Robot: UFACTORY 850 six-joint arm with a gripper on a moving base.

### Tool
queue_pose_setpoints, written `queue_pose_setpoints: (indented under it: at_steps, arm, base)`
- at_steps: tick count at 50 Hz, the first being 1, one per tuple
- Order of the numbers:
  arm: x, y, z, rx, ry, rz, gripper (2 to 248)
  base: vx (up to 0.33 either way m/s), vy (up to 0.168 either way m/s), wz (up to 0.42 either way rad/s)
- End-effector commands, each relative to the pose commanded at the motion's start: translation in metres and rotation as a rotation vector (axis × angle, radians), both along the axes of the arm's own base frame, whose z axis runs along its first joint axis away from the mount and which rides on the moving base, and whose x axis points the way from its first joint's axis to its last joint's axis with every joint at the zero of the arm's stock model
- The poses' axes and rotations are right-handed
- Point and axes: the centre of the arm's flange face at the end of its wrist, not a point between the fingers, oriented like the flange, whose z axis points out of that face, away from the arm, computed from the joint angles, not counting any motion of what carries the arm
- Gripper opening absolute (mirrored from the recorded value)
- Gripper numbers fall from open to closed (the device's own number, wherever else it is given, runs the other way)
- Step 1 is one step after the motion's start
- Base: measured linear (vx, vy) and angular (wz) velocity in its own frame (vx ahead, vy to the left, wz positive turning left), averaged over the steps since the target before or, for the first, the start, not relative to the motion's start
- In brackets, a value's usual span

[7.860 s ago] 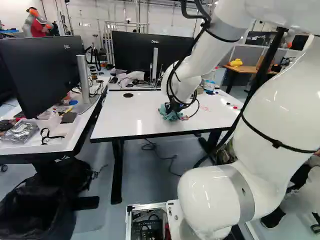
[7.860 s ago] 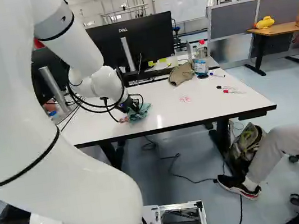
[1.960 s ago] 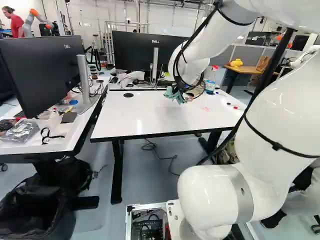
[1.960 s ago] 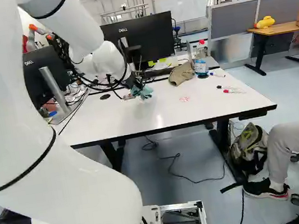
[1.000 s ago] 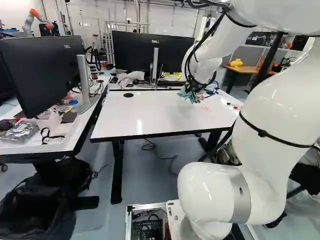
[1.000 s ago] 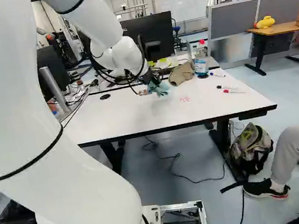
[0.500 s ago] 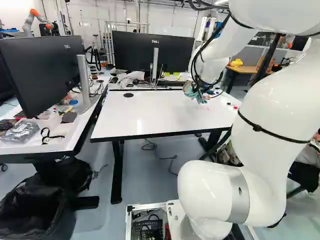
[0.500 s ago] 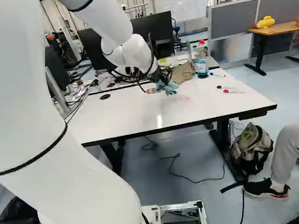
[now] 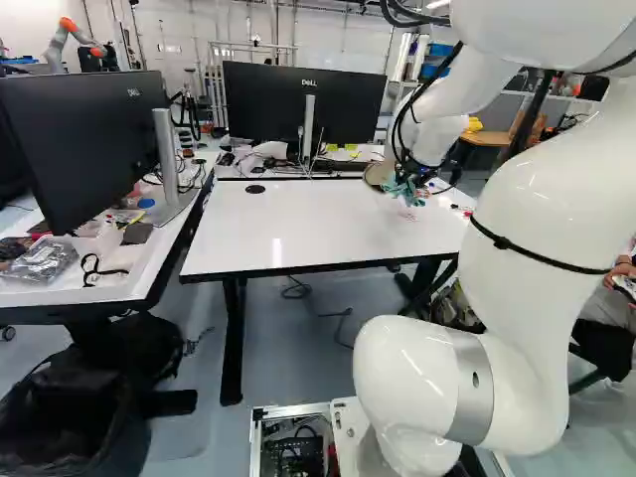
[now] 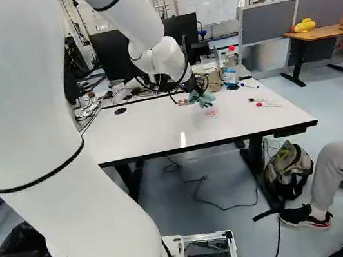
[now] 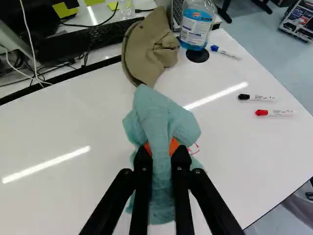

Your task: Clean the table with the green towel

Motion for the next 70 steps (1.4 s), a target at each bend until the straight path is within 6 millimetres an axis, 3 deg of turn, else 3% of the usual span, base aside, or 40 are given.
queue_pose_setpoints:
  at_steps: [22, 39, 70]
  arm:
    - [0.002, -0.033, 0.000, -0.001, -0.003, -0.055, 50]
    - [0.003, -0.034, -0.002, 0.000, 0.000, -0.057, 50]
    - [0.013, -0.039, -0.038, 0.027, 0.061, -0.057, 50]
  base:
    - [0.000, 0.000, 0.000]
    - [0.000, 0.000, 0.000]
    - [0.000, 0.000, 0.000]
